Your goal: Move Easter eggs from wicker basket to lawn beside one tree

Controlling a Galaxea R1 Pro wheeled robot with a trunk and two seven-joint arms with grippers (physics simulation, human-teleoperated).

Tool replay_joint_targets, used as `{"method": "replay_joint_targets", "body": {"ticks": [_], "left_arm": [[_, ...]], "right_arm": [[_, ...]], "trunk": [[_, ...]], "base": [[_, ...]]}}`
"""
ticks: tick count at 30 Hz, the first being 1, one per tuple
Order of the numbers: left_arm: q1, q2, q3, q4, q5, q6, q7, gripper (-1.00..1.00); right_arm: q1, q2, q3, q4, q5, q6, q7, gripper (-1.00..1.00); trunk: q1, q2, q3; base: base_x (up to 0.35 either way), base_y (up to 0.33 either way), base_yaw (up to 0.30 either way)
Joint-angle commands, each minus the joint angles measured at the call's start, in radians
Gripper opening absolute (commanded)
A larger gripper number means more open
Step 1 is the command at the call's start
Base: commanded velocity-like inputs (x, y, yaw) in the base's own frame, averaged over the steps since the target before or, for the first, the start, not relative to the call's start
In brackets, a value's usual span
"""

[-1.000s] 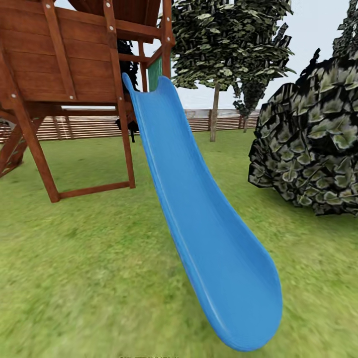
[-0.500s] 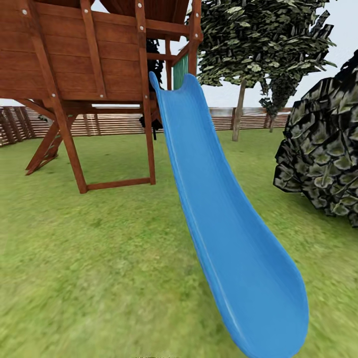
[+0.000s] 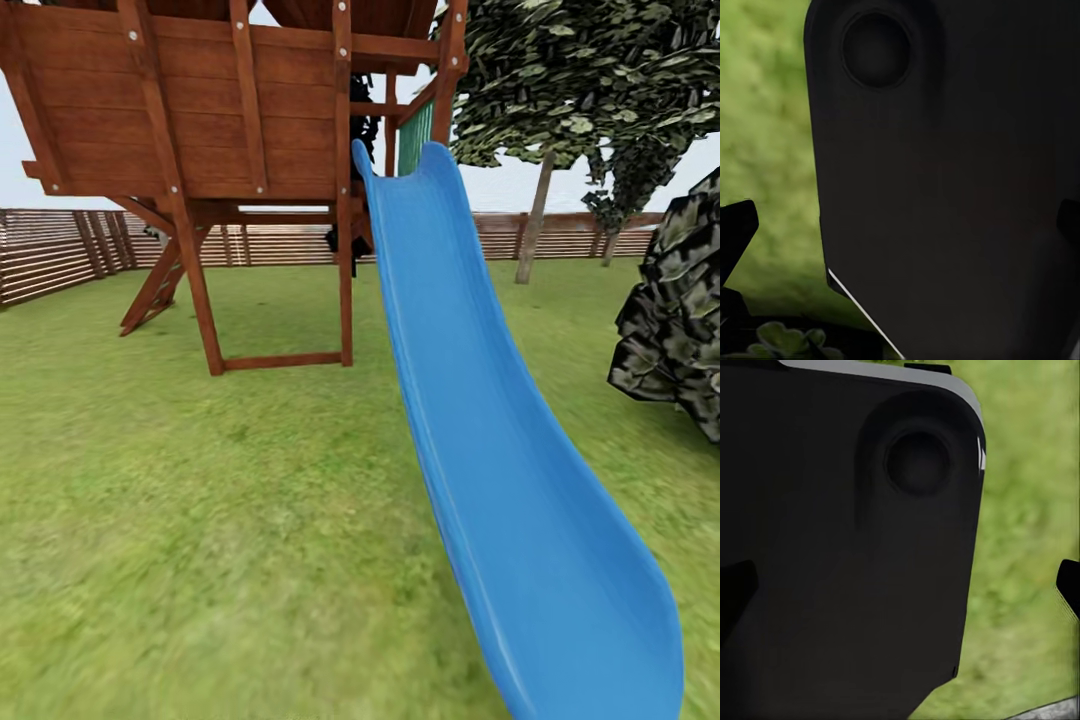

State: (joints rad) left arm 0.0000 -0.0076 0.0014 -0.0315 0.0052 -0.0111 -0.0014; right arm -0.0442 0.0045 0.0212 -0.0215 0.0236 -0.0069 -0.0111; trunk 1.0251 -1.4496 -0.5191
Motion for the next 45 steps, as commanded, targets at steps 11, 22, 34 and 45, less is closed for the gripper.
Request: {"method": "replay_joint_targets", "body": {"ticks": [11,22,34,45], "left_arm": [[0.0,0.0,0.0,-0.001,0.001,-0.001,0.0,1.0],[0.0,0.0,0.0,-0.001,0.001,-0.001,0.001,1.0],[0.0,0.0,0.0,-0.001,0.001,-0.002,0.001,1.0],[0.0,0.0,0.005,-0.001,0.001,-0.002,0.001,1.0]], "right_arm": [[-0.001,0.0,0.002,0.0,0.002,-0.001,-0.001,1.0],[-0.001,-0.001,0.001,0.0,0.002,-0.002,0.0,1.0],[-0.001,-0.001,0.0,0.0,0.002,-0.002,0.0,1.0],[-0.001,-0.005,0.0,-0.001,0.001,0.001,-0.001,1.0]], "trunk": [[0.0,0.0,-0.009],[0.0,0.0,-0.016],[0.0,0.0,-0.025],[0.0,0.0,-0.032]], "base": [[0.0,0.0,0.287],[0.0,0.0,0.287],[0.0,0.0,0.287],[0.0,0.0,0.287]]}}
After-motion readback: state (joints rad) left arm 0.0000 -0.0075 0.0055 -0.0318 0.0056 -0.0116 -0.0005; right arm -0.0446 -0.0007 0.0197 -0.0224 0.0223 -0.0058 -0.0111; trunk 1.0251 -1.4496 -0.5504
